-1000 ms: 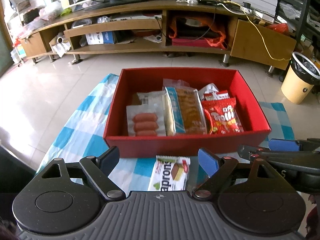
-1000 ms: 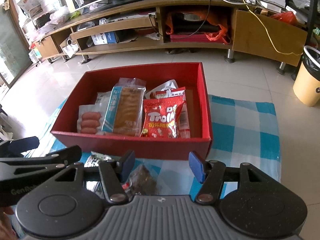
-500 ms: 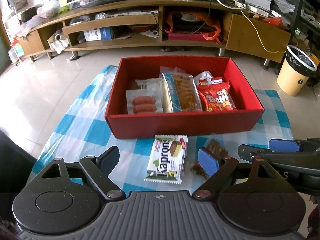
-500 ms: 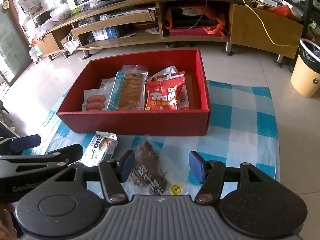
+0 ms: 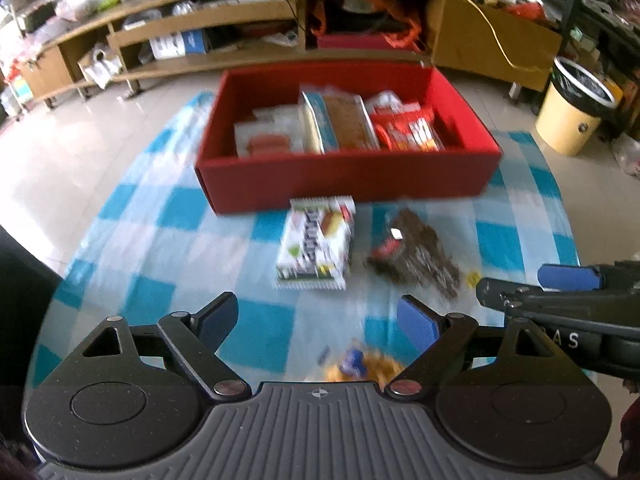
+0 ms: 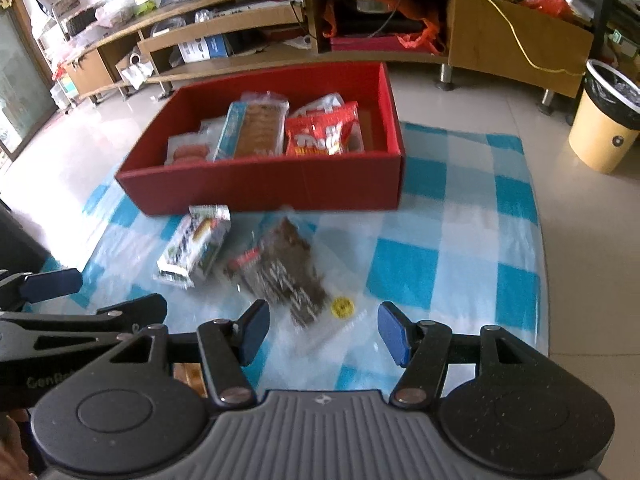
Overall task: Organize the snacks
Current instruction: 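Lower the left tool onto the yellow waffle packet while the right tool lowers onto the round bun packet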
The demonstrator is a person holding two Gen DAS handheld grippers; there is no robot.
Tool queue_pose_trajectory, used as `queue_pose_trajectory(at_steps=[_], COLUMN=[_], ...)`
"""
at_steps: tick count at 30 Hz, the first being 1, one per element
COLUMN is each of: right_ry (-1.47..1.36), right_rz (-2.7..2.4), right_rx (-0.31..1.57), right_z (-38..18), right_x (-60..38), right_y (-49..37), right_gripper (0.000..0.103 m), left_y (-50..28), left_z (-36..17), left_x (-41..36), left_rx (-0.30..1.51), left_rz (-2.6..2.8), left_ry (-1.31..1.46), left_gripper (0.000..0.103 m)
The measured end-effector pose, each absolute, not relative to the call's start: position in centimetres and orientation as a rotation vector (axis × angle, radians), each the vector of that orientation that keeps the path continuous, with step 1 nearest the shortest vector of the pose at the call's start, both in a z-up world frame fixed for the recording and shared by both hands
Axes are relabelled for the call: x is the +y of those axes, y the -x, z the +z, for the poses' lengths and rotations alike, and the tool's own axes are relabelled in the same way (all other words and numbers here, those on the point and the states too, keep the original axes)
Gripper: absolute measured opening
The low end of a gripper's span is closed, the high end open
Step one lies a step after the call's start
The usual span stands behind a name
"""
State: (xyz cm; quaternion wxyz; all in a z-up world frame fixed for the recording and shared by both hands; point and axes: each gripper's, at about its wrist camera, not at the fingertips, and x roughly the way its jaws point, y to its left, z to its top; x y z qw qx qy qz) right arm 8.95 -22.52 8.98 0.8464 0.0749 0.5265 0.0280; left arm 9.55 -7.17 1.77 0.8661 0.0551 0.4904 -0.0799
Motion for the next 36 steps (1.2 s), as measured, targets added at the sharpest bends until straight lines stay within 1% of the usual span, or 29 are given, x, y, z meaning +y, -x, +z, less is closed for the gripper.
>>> queue_pose_trajectory(at_steps=[5, 14, 16, 21, 28, 30, 32, 36], right_ry=[-0.137, -0.167, -0.184, -0.222, -0.247, -0.254, -0.253, -0.257], right_rz=[0.055, 0.023, 0.007, -0.010, -0.026, -0.029, -0.029, -0.029], right_rx=[1.140, 1.168, 1.168, 1.171, 1.180, 1.188, 1.205, 1.224], right_z=[8.5, 8.1, 8.1, 8.1, 7.8, 7.6, 7.2, 6.7], right_x=[-22.6, -24.3, -25.0, -25.9, -26.5, -26.7, -26.7, -26.6], right_y=[-7.1, -4.1, -3.8, -3.5, -3.5, -3.5, -3.5, -3.3], right_gripper=[0.060, 0.061, 0.065, 0.066, 0.066, 0.067, 0.067, 0.069], left_y=[-8.2, -6.7, -6.6, -6.8, -7.0, -6.9, -6.7, -6.5], left_z=[0.7, -1.1, -1.5, -2.6, -4.6, -4.7, -4.5, -4.0], left_x=[-7.3, -7.5, -7.7, -8.0, -8.9, -9.2, -9.2, -8.9], left_rx=[1.085, 1.152, 1.169, 1.210, 1.247, 1.238, 1.236, 1.227], left_rz=[-0.207, -0.244, -0.250, -0.262, -0.252, -0.249, -0.257, -0.261], left_ry=[-0.110, -0.117, -0.115, -0.109, -0.168, -0.190, -0.185, -0.175], left_gripper=[0.091, 0.097, 0.098, 0.099, 0.103, 0.103, 0.096, 0.089])
